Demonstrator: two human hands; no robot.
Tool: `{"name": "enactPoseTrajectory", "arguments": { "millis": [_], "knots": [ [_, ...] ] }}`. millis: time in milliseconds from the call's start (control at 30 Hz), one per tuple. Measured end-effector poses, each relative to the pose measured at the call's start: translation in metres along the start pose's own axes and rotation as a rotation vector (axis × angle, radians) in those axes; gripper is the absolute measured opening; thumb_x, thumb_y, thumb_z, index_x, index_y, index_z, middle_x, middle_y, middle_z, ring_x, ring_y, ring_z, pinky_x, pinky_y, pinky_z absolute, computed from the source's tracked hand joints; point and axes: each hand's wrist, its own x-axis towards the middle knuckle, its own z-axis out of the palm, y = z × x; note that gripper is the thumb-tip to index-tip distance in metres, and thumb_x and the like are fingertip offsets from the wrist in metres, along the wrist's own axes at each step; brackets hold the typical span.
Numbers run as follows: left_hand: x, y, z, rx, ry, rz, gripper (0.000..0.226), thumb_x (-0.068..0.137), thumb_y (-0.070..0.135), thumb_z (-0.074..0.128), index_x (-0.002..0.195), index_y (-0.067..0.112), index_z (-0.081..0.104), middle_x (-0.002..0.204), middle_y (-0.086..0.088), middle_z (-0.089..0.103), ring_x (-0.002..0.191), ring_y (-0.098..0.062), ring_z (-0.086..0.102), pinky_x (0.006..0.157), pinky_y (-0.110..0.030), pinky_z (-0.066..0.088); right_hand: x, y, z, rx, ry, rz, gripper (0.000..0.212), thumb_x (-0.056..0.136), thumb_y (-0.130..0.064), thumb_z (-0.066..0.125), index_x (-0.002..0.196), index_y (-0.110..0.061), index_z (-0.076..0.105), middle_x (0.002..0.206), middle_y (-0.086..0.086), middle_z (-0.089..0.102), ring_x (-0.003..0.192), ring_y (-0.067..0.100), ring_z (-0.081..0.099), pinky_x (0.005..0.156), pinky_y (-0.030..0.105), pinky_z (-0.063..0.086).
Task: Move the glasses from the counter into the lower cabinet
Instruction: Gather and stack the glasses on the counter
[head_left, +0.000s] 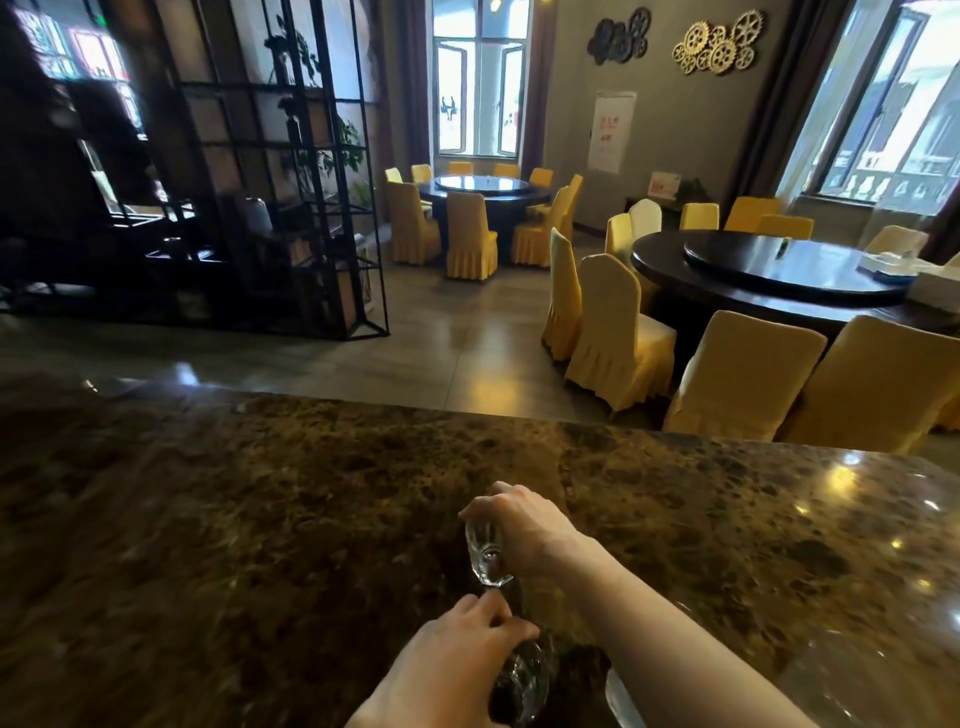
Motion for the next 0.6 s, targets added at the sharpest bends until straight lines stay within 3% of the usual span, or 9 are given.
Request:
{"name": "enactPoseTrajectory", "arguments": {
  "millis": [233, 400, 500, 600],
  "knots": [
    [-0.002, -0.001, -0.002, 0.018, 0.009, 0.010, 0.079, 0.085, 0.051, 0.073, 0.150, 0.046, 0.028, 0.148, 0.013, 0.030, 0.131, -0.009, 0.034, 0.109, -0.034, 0.039, -0.022, 0.005, -0.018, 0.108, 0.040, 0.031, 0.079, 0.081, -0.040, 0.081, 0.149, -0.038, 0.042, 0.143, -0.005, 0.048, 0.128, 0.020, 0.048, 0.097, 0.035, 0.049],
    [-0.006, 0.014, -0.008, -0.035, 0.142, 0.003, 0.091, 0.073, 0.081, 0.057, 0.148, 0.060, 0.009, 0.149, 0.029, 0.023, 0.131, -0.001, 0.032, 0.114, -0.029, 0.027, -0.118, 0.048, -0.064, 0.091, 0.193, 0.066, 0.070, 0.083, -0.064, 0.067, 0.145, -0.048, 0.039, 0.139, -0.017, 0.048, 0.122, 0.007, 0.049, 0.096, 0.032, 0.050],
    [0.003, 0.039, -0.021, -0.132, 0.236, 0.102, 0.093, 0.067, 0.087, 0.055, 0.145, 0.066, 0.007, 0.145, 0.039, 0.019, 0.134, 0.009, 0.022, 0.116, -0.026, 0.021, -0.193, 0.085, -0.078, 0.014, 0.130, 0.191, 0.078, 0.078, -0.078, 0.059, 0.147, -0.052, 0.033, 0.143, -0.019, 0.043, 0.125, 0.005, 0.043, 0.100, 0.029, 0.046],
    [0.030, 0.071, -0.028, -0.107, 0.214, 0.233, 0.099, 0.070, 0.078, 0.067, 0.147, 0.064, 0.007, 0.151, 0.034, 0.019, 0.141, 0.005, 0.018, 0.120, -0.032, 0.021, -0.246, 0.112, -0.080, -0.070, -0.018, 0.308, 0.091, 0.073, -0.075, 0.068, 0.151, -0.050, 0.028, 0.151, -0.013, 0.035, 0.135, 0.011, 0.036, 0.108, 0.033, 0.039]
  ]
}}
